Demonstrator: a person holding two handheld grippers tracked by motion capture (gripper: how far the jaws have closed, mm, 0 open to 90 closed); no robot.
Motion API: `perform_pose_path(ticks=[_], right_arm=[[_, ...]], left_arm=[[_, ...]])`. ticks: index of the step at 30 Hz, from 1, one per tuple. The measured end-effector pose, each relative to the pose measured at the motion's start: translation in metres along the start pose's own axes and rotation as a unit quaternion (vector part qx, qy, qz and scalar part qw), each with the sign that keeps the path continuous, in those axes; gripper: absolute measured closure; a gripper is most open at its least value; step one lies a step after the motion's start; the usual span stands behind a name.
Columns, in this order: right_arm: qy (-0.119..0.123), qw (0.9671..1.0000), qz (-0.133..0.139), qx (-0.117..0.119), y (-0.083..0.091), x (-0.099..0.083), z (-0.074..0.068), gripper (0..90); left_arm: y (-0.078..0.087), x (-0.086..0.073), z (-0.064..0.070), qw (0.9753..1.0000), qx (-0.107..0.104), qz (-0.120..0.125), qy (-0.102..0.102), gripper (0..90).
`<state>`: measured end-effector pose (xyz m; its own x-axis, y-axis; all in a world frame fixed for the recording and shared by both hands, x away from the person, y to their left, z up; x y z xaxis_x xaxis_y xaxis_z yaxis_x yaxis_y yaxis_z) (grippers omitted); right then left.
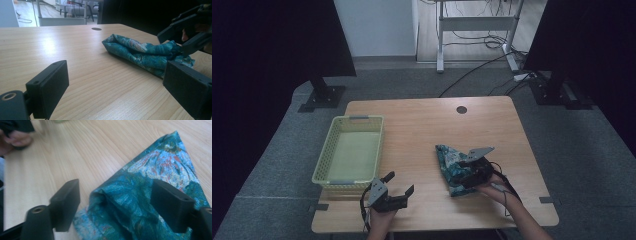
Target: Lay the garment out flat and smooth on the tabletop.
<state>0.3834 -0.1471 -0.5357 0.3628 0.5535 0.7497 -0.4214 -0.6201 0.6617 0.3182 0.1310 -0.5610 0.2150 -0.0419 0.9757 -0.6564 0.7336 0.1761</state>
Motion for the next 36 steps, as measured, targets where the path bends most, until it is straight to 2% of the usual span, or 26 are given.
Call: perform_pose_path(ticks=[3, 5, 8, 10, 15, 17, 24, 30, 34, 35, 36], right_arm=[[0.002, 0.9998, -0.015, -0.015, -0.007, -0.002, 0.0, 32.9], [0.004, 0.9994, -0.022, -0.027, -0.009, -0.003, 0.001, 43.5], [0.007, 0.9991, -0.033, -0.026, -0.01, -0.005, 0.003, 60.2], [0.007, 0.9993, -0.03, -0.021, -0.009, -0.005, 0.004, 67.9], [0.002, 0.999, -0.027, -0.037, -0.003, -0.004, 0.009, 80.8], [-0.006, 0.999, -0.023, -0.037, 0.001, -0.004, 0.013, 81.8], [-0.027, 0.9969, -0.005, -0.074, 0.019, 0.004, 0.032, 84.5], [-0.055, 0.9917, 0.015, -0.115, 0.036, 0.012, 0.057, 84.3], [-0.085, 0.9875, 0.021, -0.131, 0.04, 0.01, 0.078, 84.3], [-0.085, 0.9875, 0.021, -0.131, 0.04, 0.01, 0.078, 84.3], [-0.094, 0.9858, 0.021, -0.138, 0.04, 0.01, 0.084, 84.3]], left_arm=[[0.0, 0.0, -0.001, 1.0, 0.002, 0.001, 0.003, 6.2], [0.0, 0.0, -0.001, 1.0, 0.003, 0.002, 0.003, 6.2], [0.0, 0.0, 0.0, 1.0, 0.002, 0.0, 0.002, 6.2], [0.0, 0.0, 0.0, 1.0, 0.002, 0.0, 0.002, 6.2], [0.0, 0.0, -0.001, 1.0, 0.002, 0.0, 0.002, 6.2], [0.0, 0.0, 0.0, 1.0, 0.002, 0.0, 0.002, 6.2], [0.0, 0.0, -0.001, 1.0, 0.002, 0.0, 0.002, 6.3], [0.0, 0.0, -0.001, 1.0, 0.002, -0.001, 0.002, 6.3], [0.0, 0.0, 0.0, 1.0, 0.002, -0.001, 0.002, 6.3], [0.0, 0.0, 0.0, 1.0, 0.002, -0.001, 0.002, 6.3], [0.0, 0.0, 0.0, 1.0, 0.002, -0.001, 0.002, 6.3]])
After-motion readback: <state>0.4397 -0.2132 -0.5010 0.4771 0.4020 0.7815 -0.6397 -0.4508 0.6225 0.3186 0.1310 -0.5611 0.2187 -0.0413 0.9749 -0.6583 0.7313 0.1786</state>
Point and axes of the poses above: each handheld gripper's, and its own axes: y roughly backward along the jaws, x roughly out of its top, z roughly to its right, the point moved 5 cm from there along -y, roughly forward along the jaws, and after that the axes turned 9 degrees about -x, right-handed, at the moved point
